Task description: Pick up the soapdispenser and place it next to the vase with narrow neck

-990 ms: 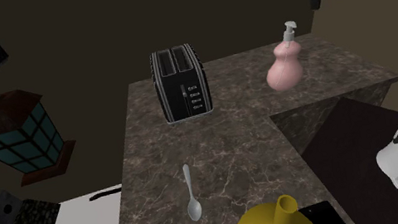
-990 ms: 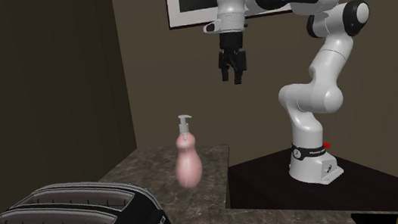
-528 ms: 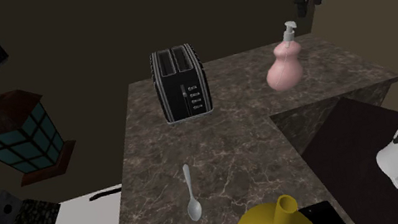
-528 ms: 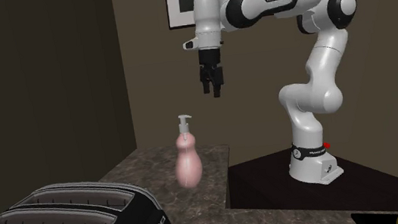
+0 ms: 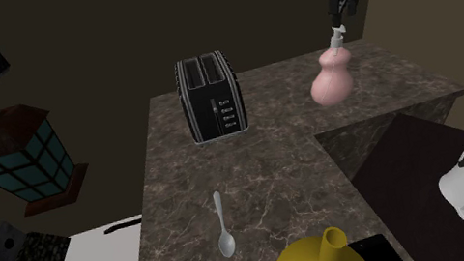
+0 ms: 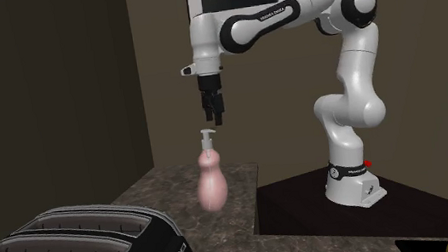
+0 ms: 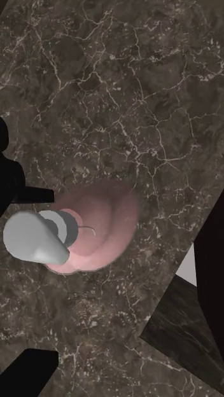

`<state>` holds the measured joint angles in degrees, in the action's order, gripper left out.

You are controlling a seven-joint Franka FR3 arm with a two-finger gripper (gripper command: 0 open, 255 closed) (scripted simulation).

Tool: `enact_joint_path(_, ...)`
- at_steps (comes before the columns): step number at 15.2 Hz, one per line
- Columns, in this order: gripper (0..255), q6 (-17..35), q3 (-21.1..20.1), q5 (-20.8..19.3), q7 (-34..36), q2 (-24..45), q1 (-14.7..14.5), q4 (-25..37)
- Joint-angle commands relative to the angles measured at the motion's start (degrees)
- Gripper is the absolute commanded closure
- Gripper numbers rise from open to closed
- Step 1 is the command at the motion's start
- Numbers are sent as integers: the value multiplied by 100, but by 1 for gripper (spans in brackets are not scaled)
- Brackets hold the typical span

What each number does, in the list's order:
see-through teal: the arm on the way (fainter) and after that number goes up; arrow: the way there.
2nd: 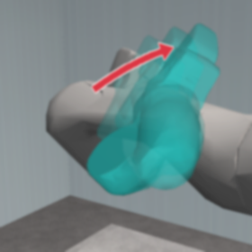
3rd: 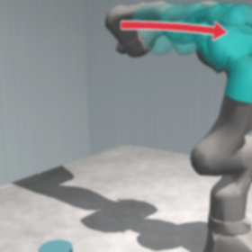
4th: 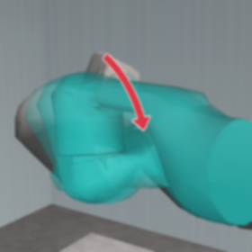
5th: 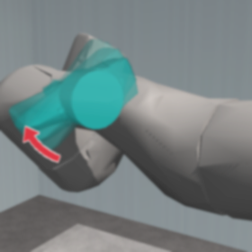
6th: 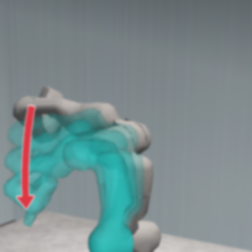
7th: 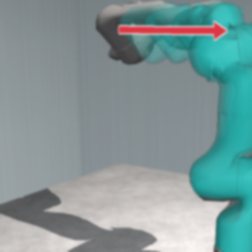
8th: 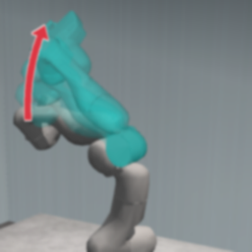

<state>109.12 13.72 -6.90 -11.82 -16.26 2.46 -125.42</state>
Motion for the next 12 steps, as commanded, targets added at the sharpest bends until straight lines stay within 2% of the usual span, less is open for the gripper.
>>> enact_joint_path(1, 0, 173, 156, 111, -263, 494, 15, 296)
enact_joint_path(9, 0, 749, 219, 152, -338, 737, 42, -47)
enact_joint_path(12, 0, 794, 222, 153, -340, 751, 43, -78)
